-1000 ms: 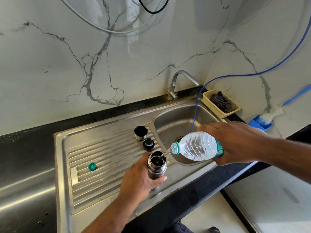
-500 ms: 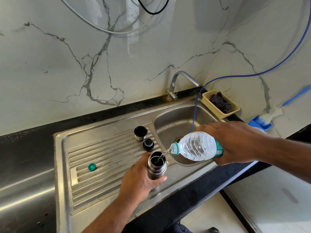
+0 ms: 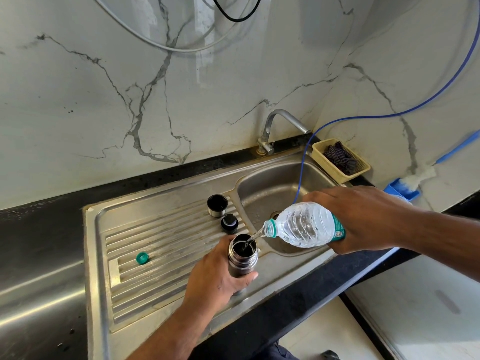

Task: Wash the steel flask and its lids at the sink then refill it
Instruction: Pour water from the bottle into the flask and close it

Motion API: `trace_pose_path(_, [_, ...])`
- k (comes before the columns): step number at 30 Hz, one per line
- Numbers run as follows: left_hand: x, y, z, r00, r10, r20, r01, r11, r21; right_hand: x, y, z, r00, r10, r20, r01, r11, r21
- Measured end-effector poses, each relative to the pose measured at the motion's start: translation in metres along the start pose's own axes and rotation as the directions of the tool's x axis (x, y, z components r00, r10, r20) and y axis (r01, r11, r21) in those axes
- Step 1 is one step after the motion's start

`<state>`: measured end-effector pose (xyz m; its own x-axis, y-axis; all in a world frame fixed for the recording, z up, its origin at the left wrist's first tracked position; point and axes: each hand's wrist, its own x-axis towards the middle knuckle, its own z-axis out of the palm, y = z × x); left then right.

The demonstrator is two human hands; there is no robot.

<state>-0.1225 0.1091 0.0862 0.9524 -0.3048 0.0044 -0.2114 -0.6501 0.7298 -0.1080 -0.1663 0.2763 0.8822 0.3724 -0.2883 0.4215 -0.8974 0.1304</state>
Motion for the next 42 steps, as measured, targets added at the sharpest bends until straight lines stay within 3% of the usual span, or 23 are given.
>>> trace_pose_path(42, [-0.0008,0.0032,-0.0029,1.000,-0.001,0.024,0.001,1.000,0.014,0.0008,-0.0016,-0.0027,1.000,-0.018,-0.006,0.018,1.000,0.002])
